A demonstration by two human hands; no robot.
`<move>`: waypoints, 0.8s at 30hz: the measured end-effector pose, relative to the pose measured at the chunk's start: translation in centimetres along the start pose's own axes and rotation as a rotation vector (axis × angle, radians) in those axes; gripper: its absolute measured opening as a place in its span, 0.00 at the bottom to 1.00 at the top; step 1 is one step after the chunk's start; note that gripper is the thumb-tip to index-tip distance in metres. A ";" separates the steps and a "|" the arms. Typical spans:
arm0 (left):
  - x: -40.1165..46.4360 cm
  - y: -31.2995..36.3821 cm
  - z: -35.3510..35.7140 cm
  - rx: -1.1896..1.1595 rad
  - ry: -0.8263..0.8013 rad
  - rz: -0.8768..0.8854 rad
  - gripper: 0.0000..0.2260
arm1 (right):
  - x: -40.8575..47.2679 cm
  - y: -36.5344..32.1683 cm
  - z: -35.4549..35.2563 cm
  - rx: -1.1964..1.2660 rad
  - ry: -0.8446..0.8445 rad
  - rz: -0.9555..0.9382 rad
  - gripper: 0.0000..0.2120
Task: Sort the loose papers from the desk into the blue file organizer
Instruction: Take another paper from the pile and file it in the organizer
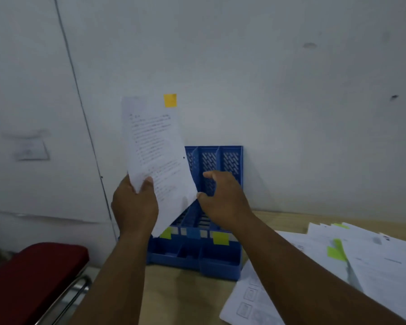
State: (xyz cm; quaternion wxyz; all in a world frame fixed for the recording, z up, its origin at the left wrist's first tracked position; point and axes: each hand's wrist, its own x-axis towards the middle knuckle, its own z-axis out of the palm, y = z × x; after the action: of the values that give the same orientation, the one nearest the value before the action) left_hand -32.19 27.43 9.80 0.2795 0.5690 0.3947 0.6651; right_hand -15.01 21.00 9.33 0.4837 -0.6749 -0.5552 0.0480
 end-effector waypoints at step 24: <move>4.7 -9.1 2.5 0.282 -0.053 -0.007 0.16 | 2.0 4.3 5.0 -0.193 -0.116 0.047 0.26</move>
State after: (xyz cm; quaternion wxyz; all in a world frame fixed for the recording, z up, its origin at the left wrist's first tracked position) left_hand -31.36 36.65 4.71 0.2095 0.6186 0.4789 0.5866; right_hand -14.28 26.01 4.63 0.3825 -0.7272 -0.5683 0.0446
